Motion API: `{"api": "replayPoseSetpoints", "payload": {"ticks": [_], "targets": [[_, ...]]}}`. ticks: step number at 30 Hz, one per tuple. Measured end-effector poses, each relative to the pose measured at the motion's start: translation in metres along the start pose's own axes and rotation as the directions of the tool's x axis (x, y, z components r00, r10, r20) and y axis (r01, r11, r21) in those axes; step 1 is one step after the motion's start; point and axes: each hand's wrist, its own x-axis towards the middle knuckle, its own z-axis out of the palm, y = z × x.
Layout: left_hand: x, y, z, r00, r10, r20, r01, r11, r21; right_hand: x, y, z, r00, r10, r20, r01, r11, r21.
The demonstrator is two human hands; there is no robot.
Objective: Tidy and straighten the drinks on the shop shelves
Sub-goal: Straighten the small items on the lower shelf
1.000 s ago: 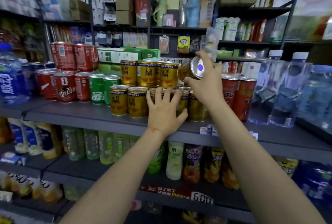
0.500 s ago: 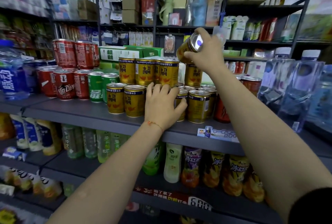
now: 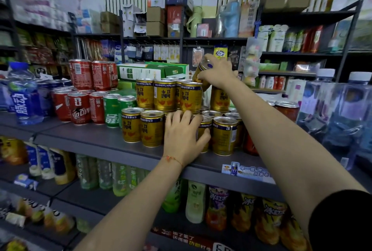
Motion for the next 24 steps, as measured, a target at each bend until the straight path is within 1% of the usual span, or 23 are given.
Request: {"api": "replayPoseSetpoints", "payload": {"ticks": [5, 9, 12, 16, 19, 21, 24], "targets": [[0.001, -0.002, 0.0, 1.0, -0.003, 0.015, 0.004, 1.0, -0.005, 0.009, -0.005, -0.008, 0.999, -0.024, 0.033, 0.021, 0.997, 0.081], [0.001, -0.002, 0.001, 1.0, -0.008, 0.014, 0.008, 1.0, -0.002, 0.011, -0.007, -0.011, 0.995, -0.067, 0.072, 0.064, 0.997, 0.05], [0.001, 0.0, 0.0, 1.0, -0.007, 0.014, 0.007, 1.0, -0.003, 0.009, -0.006, -0.009, 0.996, -0.057, 0.074, 0.054, 0.998, 0.038], [0.0, 0.0, 0.0, 1.0, -0.006, 0.006, 0.006, 1.0, -0.003, 0.006, -0.005, 0.0, 0.995, -0.023, 0.098, 0.03, 0.997, -0.066], [0.001, 0.0, 0.0, 1.0, -0.013, 0.017, 0.013, 1.0, 0.004, 0.011, -0.001, 0.016, 0.982, -0.003, 0.187, 0.024, 0.993, -0.114], [0.001, 0.0, 0.0, 1.0, -0.01, 0.016, 0.01, 1.0, 0.008, 0.023, 0.006, 0.026, 0.98, 0.029, 0.197, 0.005, 0.986, -0.167], [0.001, 0.0, 0.001, 1.0, -0.003, -0.001, 0.003, 1.0, 0.002, 0.014, -0.001, 0.016, 0.965, 0.063, 0.254, -0.016, 0.983, -0.183]]}}
